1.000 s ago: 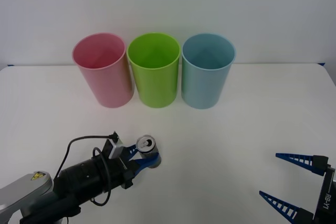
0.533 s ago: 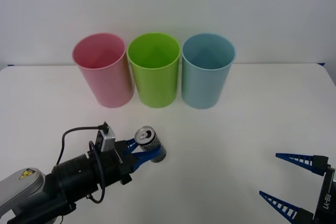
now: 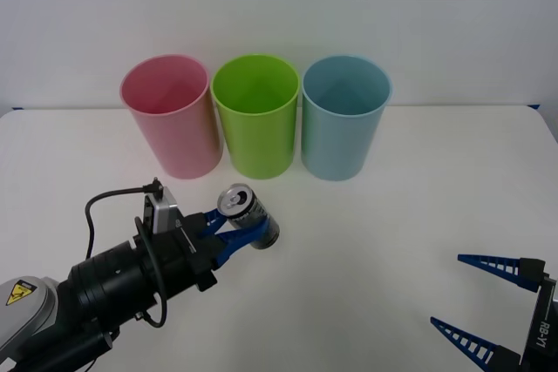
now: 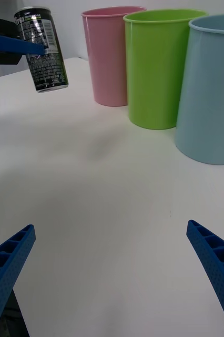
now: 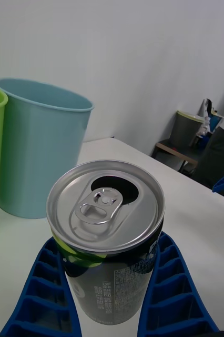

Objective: Put cans in the blue bin and PET bottles in the pink bin and trash in the green bin.

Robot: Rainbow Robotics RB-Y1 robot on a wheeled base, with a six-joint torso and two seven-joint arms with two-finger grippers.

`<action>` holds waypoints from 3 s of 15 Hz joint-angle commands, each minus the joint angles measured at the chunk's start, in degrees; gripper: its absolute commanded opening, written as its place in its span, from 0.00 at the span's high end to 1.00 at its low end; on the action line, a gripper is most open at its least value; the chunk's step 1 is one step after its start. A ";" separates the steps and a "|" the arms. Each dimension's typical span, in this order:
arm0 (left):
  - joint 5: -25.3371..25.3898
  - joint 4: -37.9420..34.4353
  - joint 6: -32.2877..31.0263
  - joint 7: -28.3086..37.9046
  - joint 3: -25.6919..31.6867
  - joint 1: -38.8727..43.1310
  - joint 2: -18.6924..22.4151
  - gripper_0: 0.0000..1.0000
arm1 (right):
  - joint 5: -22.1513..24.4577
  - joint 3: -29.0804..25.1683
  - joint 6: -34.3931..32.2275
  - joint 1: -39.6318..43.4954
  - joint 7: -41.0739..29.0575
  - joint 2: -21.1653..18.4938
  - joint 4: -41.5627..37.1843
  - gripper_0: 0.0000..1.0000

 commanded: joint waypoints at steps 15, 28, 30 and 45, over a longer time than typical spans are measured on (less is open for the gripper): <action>-12.34 -6.21 14.44 21.77 -3.82 -21.51 7.44 0.90 | 0.00 0.00 0.00 0.00 0.00 0.00 0.00 0.00; -12.26 8.12 14.96 23.00 -14.19 -45.42 8.05 0.89 | 0.00 0.00 0.00 0.00 0.00 0.00 0.00 0.00; -10.15 12.86 14.96 23.17 -17.62 -50.51 7.61 0.90 | 0.00 0.00 0.00 0.00 0.00 0.00 0.00 0.00; -10.32 34.66 14.96 23.88 -28.08 -65.01 -3.11 0.89 | 0.00 0.00 0.00 0.00 0.00 0.00 0.00 0.00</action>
